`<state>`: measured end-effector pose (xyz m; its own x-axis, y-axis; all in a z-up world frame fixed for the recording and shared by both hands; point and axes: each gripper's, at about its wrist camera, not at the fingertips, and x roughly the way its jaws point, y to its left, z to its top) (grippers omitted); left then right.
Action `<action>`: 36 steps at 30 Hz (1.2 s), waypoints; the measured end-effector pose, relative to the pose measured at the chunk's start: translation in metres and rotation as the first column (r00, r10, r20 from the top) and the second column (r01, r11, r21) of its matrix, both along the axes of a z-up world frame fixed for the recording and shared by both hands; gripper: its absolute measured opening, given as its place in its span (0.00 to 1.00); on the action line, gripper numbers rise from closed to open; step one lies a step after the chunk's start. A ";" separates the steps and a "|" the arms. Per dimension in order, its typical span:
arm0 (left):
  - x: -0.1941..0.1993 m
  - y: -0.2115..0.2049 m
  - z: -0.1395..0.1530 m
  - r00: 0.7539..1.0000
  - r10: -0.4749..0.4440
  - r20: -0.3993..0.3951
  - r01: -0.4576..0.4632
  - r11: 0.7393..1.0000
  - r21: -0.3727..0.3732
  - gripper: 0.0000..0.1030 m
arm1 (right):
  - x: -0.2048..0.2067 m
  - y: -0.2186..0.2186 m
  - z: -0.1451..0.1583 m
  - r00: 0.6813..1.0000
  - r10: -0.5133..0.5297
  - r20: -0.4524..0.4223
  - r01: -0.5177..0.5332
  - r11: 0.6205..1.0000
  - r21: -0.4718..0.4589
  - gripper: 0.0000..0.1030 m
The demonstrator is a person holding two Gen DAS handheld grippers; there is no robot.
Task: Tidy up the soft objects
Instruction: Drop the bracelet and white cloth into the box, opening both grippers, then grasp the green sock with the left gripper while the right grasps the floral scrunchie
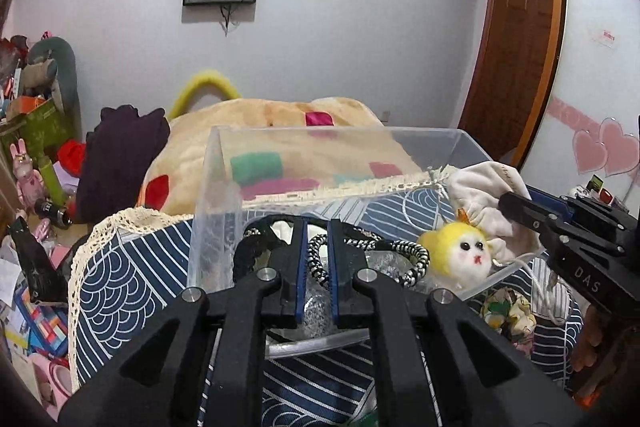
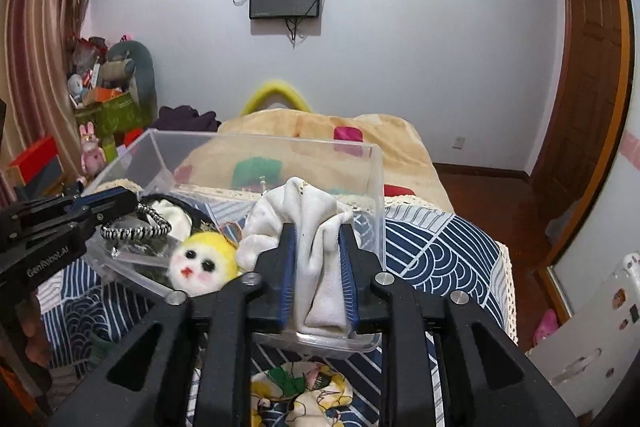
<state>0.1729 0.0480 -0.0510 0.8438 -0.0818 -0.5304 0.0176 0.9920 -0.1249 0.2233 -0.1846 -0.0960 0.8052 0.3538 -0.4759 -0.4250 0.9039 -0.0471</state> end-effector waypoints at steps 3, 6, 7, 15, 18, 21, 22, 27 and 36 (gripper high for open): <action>-0.003 0.000 0.001 1.000 -0.006 -0.007 0.006 1.000 0.002 0.19 | -0.003 -0.003 0.002 1.000 0.011 -0.004 -0.011 1.000 -0.014 0.38; -0.009 0.001 0.006 1.000 -0.016 -0.002 0.016 1.000 -0.007 0.34 | -0.008 -0.008 0.006 1.000 0.019 0.005 -0.019 1.000 -0.004 0.45; -0.012 0.002 0.009 1.000 -0.021 0.006 0.022 1.000 -0.016 0.36 | -0.007 -0.010 0.007 1.000 0.017 0.013 -0.017 1.000 -0.001 0.45; -0.044 -0.005 0.032 0.995 -0.012 0.095 0.011 1.000 0.015 0.71 | -0.028 -0.012 0.027 0.995 0.031 0.098 -0.032 0.999 0.008 0.47; -0.058 -0.007 0.035 0.995 -0.017 0.103 0.015 1.000 0.016 0.94 | -0.038 -0.016 0.031 0.993 0.046 0.108 -0.048 0.999 0.021 0.53; -0.071 -0.011 0.031 0.995 -0.009 0.100 0.006 1.000 0.024 1.00 | -0.048 -0.018 0.028 0.992 0.046 0.119 -0.047 0.999 0.008 0.67; -0.075 -0.013 0.029 0.996 -0.013 0.091 0.010 0.999 0.034 1.00 | -0.053 -0.018 0.027 0.991 0.040 0.128 -0.041 0.999 -0.001 0.70; -0.089 -0.021 0.011 0.999 -0.019 0.044 0.016 0.998 0.067 1.00 | -0.069 -0.020 0.014 0.992 0.050 0.115 -0.049 0.999 -0.014 0.73; -0.093 -0.029 -0.037 0.991 -0.066 -0.116 0.065 0.998 -0.008 1.00 | -0.064 -0.017 -0.031 0.999 0.045 -0.021 -0.046 0.997 -0.067 0.73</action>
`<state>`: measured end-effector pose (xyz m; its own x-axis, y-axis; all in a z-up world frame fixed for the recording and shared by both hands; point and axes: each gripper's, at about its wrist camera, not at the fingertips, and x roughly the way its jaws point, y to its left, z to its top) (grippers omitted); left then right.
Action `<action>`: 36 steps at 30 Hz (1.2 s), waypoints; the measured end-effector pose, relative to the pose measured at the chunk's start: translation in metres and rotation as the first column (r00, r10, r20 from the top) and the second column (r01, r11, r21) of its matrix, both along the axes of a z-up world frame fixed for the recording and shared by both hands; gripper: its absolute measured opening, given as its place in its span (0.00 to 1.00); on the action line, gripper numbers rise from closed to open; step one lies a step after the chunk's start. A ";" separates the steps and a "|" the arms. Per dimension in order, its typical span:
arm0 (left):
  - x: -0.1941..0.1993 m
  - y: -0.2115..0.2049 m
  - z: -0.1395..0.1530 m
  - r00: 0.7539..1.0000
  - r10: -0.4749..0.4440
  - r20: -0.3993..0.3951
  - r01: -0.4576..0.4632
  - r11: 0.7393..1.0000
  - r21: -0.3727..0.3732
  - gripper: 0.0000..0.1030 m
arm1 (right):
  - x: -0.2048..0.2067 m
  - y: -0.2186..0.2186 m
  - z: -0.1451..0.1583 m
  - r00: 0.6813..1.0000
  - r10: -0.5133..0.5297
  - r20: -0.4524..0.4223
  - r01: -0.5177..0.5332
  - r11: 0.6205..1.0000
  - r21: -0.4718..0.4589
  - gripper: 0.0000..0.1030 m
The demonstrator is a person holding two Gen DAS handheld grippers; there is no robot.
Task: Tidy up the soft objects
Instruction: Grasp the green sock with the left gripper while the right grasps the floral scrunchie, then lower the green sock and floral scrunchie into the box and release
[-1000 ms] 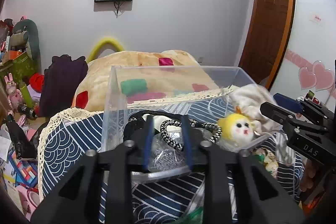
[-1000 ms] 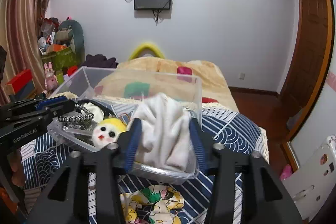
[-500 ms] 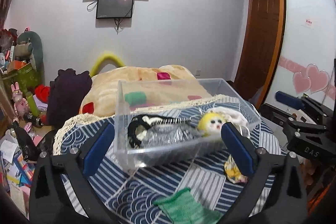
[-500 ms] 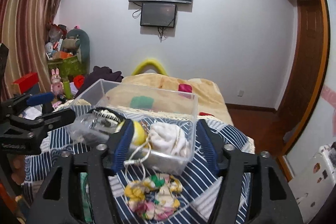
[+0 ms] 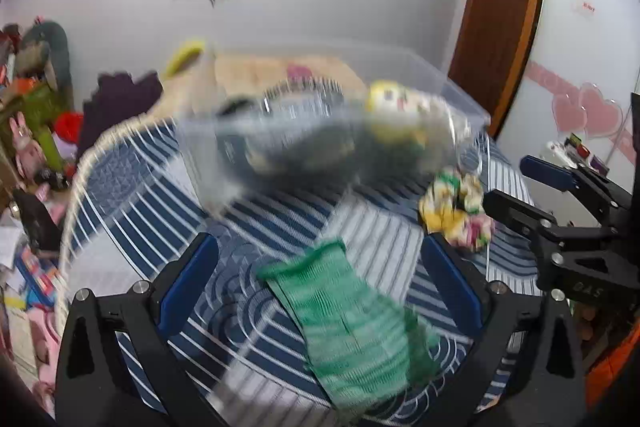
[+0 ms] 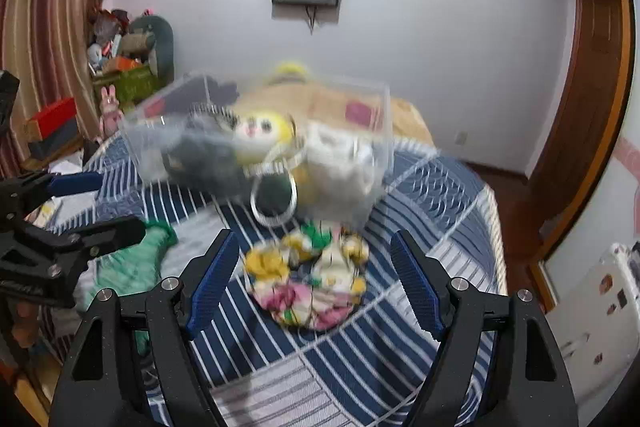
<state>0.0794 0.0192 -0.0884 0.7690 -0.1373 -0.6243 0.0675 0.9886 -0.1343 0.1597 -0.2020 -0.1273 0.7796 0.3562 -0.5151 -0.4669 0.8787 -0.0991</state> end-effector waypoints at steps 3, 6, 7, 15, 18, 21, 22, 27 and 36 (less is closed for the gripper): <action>0.001 -0.005 -0.012 0.999 -0.004 -0.036 0.004 1.000 0.005 1.00 | 0.008 -0.002 -0.012 0.998 0.001 -0.057 -0.001 1.000 0.006 0.73; 0.004 -0.007 -0.022 0.998 -0.014 -0.066 0.013 1.000 -0.011 1.00 | 0.014 -0.006 -0.023 0.994 -0.003 -0.109 0.006 1.000 0.020 0.73; 0.005 -0.007 -0.025 0.997 -0.019 -0.076 0.017 1.000 -0.018 1.00 | 0.016 -0.006 -0.025 0.992 -0.003 -0.123 0.006 1.000 0.024 0.73; -0.003 -0.012 -0.035 0.997 -0.039 -0.066 0.038 0.999 -0.013 0.79 | 0.021 -0.001 -0.041 0.978 0.030 -0.205 -0.027 0.999 0.020 0.51; -0.006 -0.015 -0.034 0.997 -0.049 -0.055 0.049 0.999 -0.007 0.63 | 0.015 0.000 -0.043 0.981 0.041 -0.191 -0.040 0.999 0.012 0.25; -0.006 -0.014 -0.032 0.997 -0.059 -0.051 0.057 0.998 -0.023 0.37 | 0.012 0.000 -0.042 0.980 0.072 -0.187 -0.072 0.997 0.009 0.14; -0.007 -0.013 -0.032 0.997 -0.060 -0.049 0.059 0.998 -0.027 0.34 | 0.010 0.001 -0.042 0.980 0.080 -0.182 -0.080 0.997 0.005 0.13; -0.010 -0.009 -0.024 0.998 -0.059 -0.021 0.059 0.998 -0.029 0.20 | 0.000 0.006 -0.032 0.985 0.116 -0.129 -0.115 0.993 0.022 0.12; -0.022 -0.005 0.009 0.995 -0.029 0.091 0.028 1.000 0.007 0.20 | -0.026 -0.001 -0.001 0.988 0.152 -0.020 -0.150 0.986 0.073 0.12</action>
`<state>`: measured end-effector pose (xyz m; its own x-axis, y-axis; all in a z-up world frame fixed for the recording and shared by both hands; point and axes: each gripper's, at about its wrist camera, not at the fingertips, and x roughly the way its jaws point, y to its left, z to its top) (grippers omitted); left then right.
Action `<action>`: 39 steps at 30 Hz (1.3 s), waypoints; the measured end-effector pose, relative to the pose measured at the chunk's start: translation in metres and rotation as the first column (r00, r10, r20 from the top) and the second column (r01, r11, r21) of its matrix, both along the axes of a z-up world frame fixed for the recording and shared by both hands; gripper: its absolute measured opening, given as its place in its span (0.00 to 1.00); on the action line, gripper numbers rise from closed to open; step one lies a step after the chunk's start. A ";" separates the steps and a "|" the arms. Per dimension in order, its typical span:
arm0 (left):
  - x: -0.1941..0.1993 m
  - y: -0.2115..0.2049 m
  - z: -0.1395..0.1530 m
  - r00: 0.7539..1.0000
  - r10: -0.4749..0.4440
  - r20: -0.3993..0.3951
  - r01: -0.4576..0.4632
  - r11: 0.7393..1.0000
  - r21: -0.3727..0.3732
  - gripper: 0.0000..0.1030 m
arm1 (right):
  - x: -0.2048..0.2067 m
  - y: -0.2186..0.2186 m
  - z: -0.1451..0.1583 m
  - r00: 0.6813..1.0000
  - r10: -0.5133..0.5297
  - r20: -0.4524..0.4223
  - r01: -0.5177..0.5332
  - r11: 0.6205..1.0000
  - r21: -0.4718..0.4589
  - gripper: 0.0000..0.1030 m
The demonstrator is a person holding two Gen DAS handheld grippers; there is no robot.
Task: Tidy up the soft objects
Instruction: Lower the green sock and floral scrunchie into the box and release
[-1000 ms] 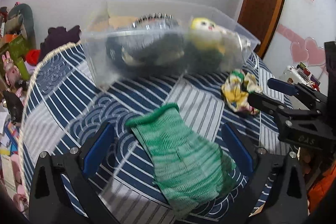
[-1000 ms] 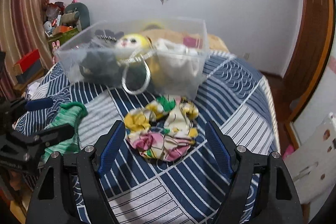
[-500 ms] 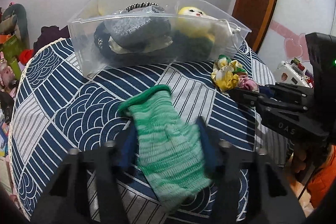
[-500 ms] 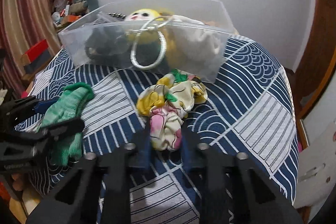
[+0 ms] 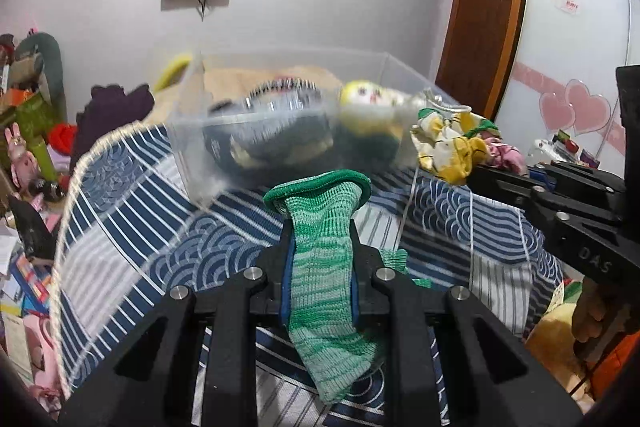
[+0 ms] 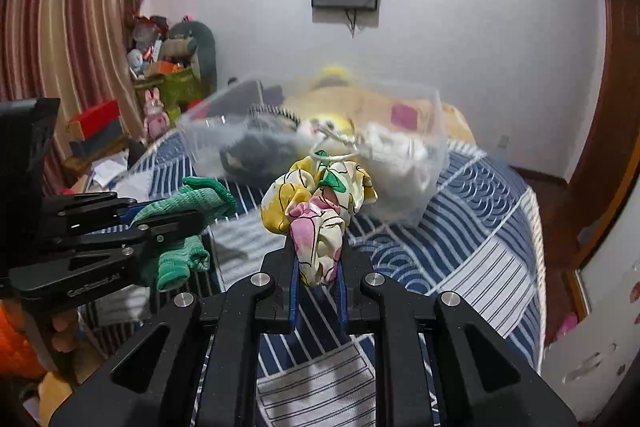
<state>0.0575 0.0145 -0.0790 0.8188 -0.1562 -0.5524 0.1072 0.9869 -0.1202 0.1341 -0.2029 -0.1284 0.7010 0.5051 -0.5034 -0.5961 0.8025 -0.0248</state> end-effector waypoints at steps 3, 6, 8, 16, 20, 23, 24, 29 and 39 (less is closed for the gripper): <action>0.002 0.007 0.016 0.999 0.016 0.039 -0.015 1.000 -0.013 0.20 | -0.003 0.000 0.012 0.999 0.000 0.035 -0.001 1.000 0.023 0.12; 0.005 0.012 0.028 0.996 0.037 0.075 -0.036 0.999 -0.012 0.20 | -0.004 0.001 0.023 0.997 -0.009 0.074 0.006 0.999 0.035 0.12; 0.009 0.017 0.039 0.994 0.045 0.100 -0.042 0.999 -0.023 0.20 | -0.004 0.002 0.030 0.994 -0.023 0.110 0.019 0.999 0.037 0.12; 0.035 0.036 0.065 0.984 0.084 0.156 -0.072 0.994 -0.077 0.20 | 0.018 0.007 0.050 0.986 -0.056 0.156 0.045 0.996 0.076 0.12; 0.054 0.037 0.066 0.982 0.105 0.156 -0.096 0.993 -0.069 0.20 | 0.035 0.013 0.052 0.985 -0.079 0.153 0.068 0.995 0.074 0.12; 0.072 0.038 0.060 0.985 0.106 0.133 -0.097 0.993 -0.068 0.20 | 0.050 0.020 0.048 0.987 -0.090 0.130 0.082 0.995 0.062 0.12; 0.077 0.037 0.058 0.985 0.107 0.132 -0.100 0.993 -0.059 0.20 | 0.058 0.024 0.045 0.989 -0.093 0.115 0.086 0.995 0.057 0.12; 0.106 0.039 0.043 0.990 0.123 0.064 -0.120 0.992 -0.050 0.20 | 0.080 0.038 0.030 0.993 -0.105 0.051 0.104 0.994 0.022 0.13; 0.114 0.041 0.031 0.988 0.152 0.029 -0.151 0.988 -0.010 0.43 | 0.078 0.039 0.023 0.992 -0.118 0.035 0.119 0.993 -0.013 0.33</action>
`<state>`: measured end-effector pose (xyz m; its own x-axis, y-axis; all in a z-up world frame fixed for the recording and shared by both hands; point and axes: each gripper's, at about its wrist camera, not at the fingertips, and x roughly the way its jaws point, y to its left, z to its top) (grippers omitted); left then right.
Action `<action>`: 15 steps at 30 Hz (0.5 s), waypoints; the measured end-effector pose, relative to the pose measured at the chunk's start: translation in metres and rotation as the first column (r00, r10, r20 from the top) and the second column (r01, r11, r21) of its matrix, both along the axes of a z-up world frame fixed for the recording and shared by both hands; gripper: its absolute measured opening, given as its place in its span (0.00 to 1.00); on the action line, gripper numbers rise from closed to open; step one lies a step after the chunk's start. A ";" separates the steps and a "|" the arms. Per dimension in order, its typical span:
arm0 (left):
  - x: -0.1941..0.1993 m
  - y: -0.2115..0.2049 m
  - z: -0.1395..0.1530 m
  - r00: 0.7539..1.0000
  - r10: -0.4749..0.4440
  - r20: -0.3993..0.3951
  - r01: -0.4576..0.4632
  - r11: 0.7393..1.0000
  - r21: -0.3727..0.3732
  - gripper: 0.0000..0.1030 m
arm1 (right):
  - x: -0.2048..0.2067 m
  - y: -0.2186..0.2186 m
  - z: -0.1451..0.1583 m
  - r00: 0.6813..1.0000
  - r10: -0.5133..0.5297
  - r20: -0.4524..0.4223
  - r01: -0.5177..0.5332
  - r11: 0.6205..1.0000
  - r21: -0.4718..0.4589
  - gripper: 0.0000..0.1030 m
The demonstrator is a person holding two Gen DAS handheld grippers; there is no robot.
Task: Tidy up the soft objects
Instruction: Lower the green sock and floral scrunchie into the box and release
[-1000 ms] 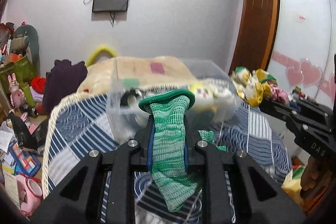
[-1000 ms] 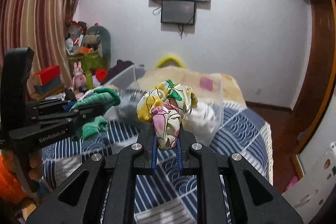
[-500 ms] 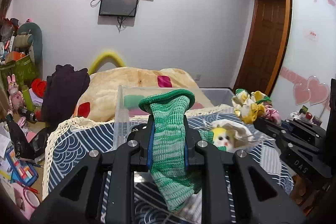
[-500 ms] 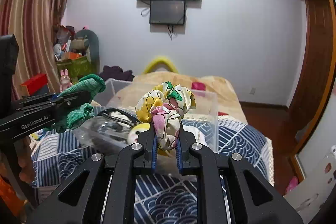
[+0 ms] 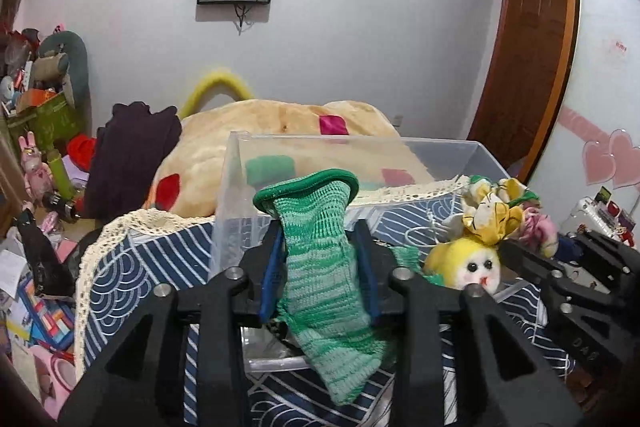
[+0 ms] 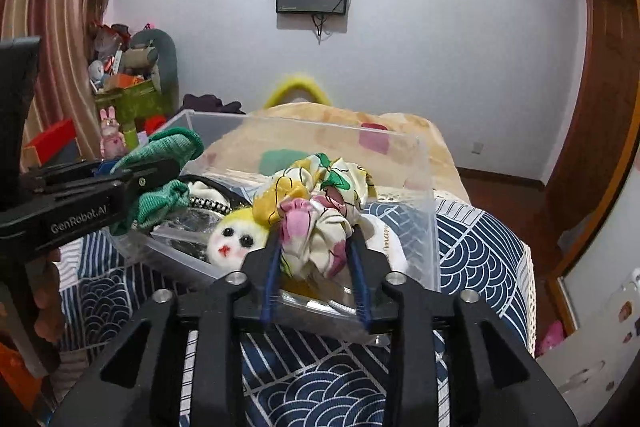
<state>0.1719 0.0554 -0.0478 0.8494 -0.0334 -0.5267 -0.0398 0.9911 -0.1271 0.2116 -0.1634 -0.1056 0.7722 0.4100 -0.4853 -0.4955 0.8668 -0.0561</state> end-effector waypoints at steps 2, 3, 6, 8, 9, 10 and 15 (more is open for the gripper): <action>-0.005 0.002 0.002 1.000 0.011 0.010 -0.011 1.000 -0.004 0.48 | -0.001 -0.005 0.002 1.000 0.006 0.002 -0.006 1.000 0.013 0.37; -0.007 0.002 0.004 1.000 0.011 0.015 -0.011 1.000 -0.010 0.49 | -0.005 -0.008 0.005 1.000 0.007 0.009 -0.007 1.000 0.022 0.38; -0.015 0.002 0.011 1.000 -0.009 0.026 0.010 1.000 -0.014 0.51 | -0.007 -0.016 0.011 1.000 0.014 0.023 -0.015 0.999 0.050 0.39; -0.022 0.000 0.017 0.999 -0.017 0.043 0.017 1.000 -0.004 0.52 | -0.011 -0.017 0.014 0.999 0.026 0.026 -0.028 0.998 0.065 0.39; -0.027 -0.001 0.020 0.998 -0.022 0.053 0.022 1.000 0.001 0.53 | -0.016 -0.019 0.016 0.999 0.029 0.034 -0.031 0.997 0.070 0.39; -0.031 -0.002 0.023 0.998 -0.027 0.063 0.027 1.000 0.004 0.53 | -0.020 -0.020 0.017 0.999 0.032 0.040 -0.035 0.997 0.074 0.39; -0.058 -0.014 0.037 0.991 -0.049 0.127 0.045 0.999 0.028 0.69 | -0.039 -0.027 0.032 0.995 0.048 0.089 -0.057 0.993 0.100 0.51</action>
<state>0.1135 0.0416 -0.0108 0.9074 -0.0632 -0.4156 0.0218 0.9944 -0.1036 0.1726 -0.1909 -0.0733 0.7855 0.4953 -0.3712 -0.5375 0.8432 -0.0125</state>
